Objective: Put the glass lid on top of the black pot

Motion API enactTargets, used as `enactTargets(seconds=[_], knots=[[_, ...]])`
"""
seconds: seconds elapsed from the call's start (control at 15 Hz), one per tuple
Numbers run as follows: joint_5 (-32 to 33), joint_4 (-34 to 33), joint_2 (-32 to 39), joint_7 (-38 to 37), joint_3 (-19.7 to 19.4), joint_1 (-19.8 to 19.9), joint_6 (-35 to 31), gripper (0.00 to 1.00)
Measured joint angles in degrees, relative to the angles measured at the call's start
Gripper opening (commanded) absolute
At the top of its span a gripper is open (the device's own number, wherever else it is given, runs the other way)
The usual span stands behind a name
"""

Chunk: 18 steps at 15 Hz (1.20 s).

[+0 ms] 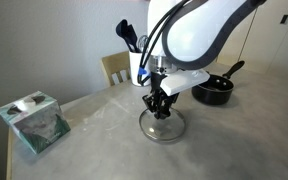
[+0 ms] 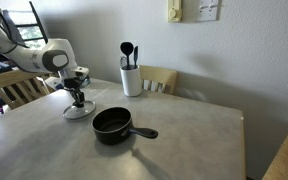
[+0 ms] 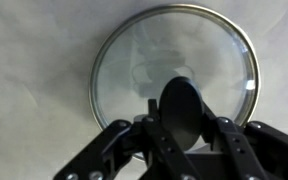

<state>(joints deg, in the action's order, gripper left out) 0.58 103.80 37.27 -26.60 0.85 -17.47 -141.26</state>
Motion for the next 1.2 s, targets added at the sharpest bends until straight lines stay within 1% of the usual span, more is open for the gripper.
enactTargets(seconds=[0.27, 0.67, 0.87, 1.07, 1.2], knots=[[1.64, -0.35, -2.30, 6.12, 1.13, -0.19, 2.40, 0.15], [5.22, -1.79, -7.51, 10.58, 1.67, -0.38, 8.82, 0.15], [5.22, -1.87, -10.20, 13.57, 2.42, -0.06, 9.13, 0.15], [5.21, -1.35, -12.79, 19.34, 2.93, 1.44, 9.20, 0.15], [5.20, -0.02, -14.65, 25.51, 3.01, 3.74, 9.40, 0.15]])
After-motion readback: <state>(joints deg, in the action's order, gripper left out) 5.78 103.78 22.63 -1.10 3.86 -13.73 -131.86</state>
